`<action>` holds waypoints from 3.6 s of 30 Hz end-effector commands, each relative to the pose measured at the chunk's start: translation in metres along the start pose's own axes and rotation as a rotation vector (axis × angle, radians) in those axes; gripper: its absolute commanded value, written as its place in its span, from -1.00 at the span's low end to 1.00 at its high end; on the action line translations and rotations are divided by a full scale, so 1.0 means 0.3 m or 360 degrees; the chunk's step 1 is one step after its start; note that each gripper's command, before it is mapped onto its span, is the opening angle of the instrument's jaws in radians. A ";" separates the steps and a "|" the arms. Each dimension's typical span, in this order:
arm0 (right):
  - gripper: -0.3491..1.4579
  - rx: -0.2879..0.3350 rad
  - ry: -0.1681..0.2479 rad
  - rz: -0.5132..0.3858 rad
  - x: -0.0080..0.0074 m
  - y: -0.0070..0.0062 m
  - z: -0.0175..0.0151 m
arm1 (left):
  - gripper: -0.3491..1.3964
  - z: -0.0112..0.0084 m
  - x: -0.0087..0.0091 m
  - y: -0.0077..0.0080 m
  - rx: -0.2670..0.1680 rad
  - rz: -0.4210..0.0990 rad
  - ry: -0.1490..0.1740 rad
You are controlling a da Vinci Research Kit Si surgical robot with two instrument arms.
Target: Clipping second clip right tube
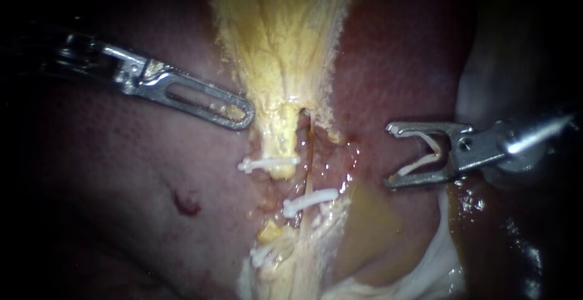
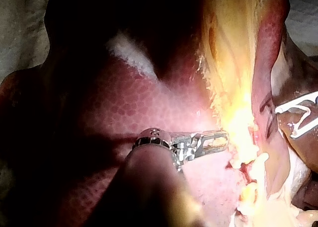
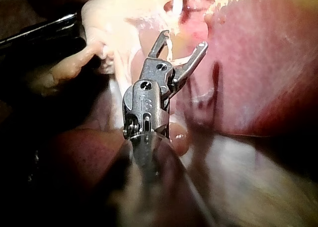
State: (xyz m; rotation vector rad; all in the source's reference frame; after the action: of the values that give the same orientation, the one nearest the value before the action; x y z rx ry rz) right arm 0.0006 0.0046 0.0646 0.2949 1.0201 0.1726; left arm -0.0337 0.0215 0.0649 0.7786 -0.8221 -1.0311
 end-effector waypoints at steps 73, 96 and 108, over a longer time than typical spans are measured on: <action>-0.06 0.0527 0.0327 0.0686 0.0001 0.0014 0.045 | -1.00 -0.0265 -0.0072 -0.0091 -0.0024 -0.0047 -0.0096; -0.06 0.0745 0.0454 0.0803 0.0024 -0.0018 0.056 | -1.00 -0.0257 -0.0071 -0.0084 -0.0025 -0.0045 -0.0097; -0.07 0.0846 0.0514 0.0825 0.0062 -0.0058 0.053 | -1.00 -0.0257 -0.0071 -0.0082 -0.0024 -0.0045 -0.0097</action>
State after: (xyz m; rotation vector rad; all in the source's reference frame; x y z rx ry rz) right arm 0.0153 0.0007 0.0700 1.0562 1.2865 0.4242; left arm -0.0286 0.0239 0.0587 0.7502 -0.8559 -1.0895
